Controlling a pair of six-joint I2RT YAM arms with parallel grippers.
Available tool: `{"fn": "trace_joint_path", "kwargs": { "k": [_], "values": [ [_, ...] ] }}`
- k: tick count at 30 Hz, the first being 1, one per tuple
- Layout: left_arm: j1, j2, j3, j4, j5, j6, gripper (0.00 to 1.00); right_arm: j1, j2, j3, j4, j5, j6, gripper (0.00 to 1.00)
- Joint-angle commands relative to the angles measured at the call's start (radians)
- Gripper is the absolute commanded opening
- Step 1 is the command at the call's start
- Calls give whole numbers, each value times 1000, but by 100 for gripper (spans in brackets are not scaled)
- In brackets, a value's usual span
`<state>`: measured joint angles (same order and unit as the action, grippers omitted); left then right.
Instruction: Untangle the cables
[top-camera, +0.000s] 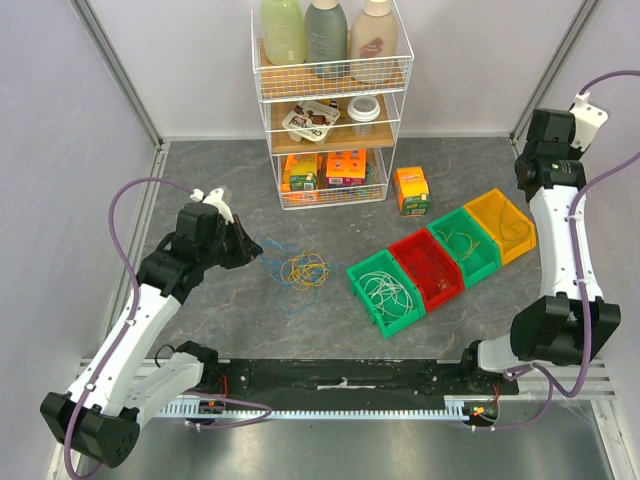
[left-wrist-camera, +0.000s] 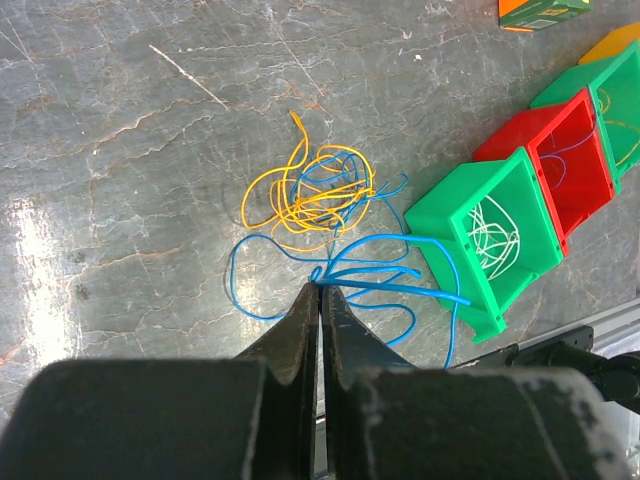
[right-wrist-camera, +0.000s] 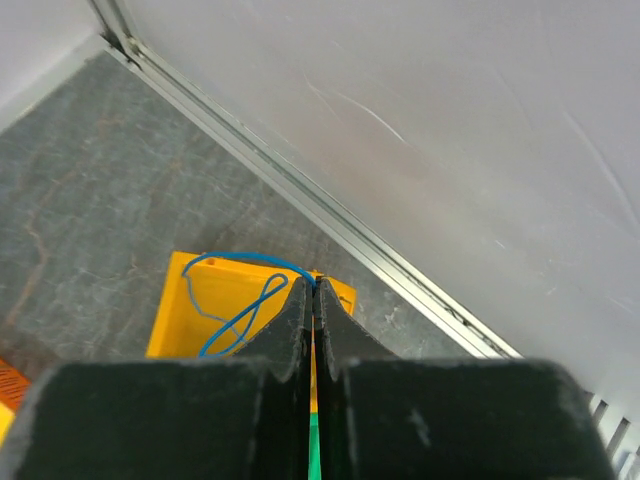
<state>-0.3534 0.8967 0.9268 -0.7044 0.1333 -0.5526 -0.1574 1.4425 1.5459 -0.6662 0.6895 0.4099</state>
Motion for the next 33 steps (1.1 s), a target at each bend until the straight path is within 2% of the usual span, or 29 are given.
{"fn": "trace_joint_path", "kwargs": {
  "k": [1,11,17,20,23,27,28,31,33],
  "values": [
    [-7,1,35,23,3,42,5,-31,12,-72,91,10,12,0],
    [-7,-1,37,31,48,39,5,-33,85,-188,114,-139,72,0],
    [-6,-7,30,62,159,52,3,-59,148,-254,111,-182,84,1],
    [-7,-8,14,89,241,48,2,-59,219,-224,106,-166,17,20],
    [-6,-2,-9,118,316,23,2,-54,260,-143,19,-148,-5,35],
    [-6,13,-26,143,368,2,2,-19,176,-130,-1,-154,-34,59],
    [-6,18,-29,148,379,-1,2,-5,155,-124,-12,-153,-39,62],
    [-6,39,-42,169,410,-13,2,115,66,-124,-38,-200,-55,73],
    [-6,60,-43,174,419,-17,2,263,3,-164,-1,-377,-80,77]
  ]
}}
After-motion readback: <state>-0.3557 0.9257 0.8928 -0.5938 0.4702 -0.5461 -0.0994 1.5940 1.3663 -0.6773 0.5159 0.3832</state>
